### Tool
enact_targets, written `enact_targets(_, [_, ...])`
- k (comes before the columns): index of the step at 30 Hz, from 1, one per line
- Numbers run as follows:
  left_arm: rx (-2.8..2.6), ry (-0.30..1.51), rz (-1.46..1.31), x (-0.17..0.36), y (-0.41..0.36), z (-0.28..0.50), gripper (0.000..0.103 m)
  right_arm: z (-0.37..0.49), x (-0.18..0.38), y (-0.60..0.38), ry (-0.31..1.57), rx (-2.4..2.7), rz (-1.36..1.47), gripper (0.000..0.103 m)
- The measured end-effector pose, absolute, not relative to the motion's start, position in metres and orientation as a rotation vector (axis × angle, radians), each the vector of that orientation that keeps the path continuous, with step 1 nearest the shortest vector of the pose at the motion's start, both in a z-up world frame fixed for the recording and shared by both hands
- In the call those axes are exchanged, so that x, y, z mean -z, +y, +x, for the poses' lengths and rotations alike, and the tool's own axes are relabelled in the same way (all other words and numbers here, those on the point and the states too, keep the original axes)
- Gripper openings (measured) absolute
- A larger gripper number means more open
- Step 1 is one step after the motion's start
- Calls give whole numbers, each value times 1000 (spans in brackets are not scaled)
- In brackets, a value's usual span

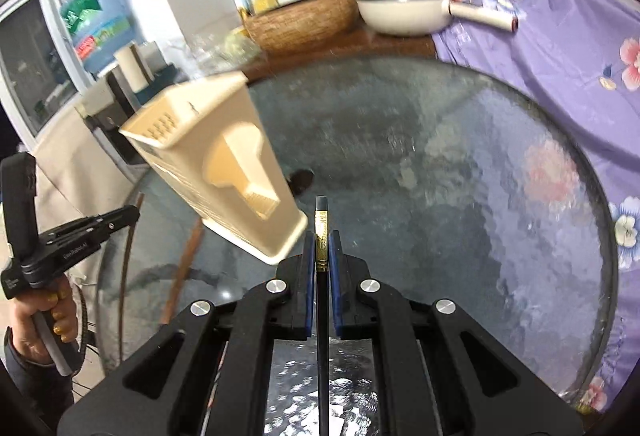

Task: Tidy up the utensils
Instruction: 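Lift the brown chopstick with the left tool while the right tool carries the black chopstick to the holder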

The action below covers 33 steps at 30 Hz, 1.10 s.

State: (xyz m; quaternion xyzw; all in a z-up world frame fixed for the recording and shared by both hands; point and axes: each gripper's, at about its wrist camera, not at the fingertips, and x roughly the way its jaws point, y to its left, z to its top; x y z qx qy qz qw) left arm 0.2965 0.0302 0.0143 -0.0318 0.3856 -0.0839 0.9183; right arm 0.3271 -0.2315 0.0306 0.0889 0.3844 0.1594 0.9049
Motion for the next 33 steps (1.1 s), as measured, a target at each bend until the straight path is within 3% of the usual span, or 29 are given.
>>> enact_targets(12, [247,631,-50,-82,33,257,6,294,-114,-236,642,-439,182,7])
enact_targets(33, [285,472,4,-169,26,234,6,285,-200,-215,552,-483,91,7])
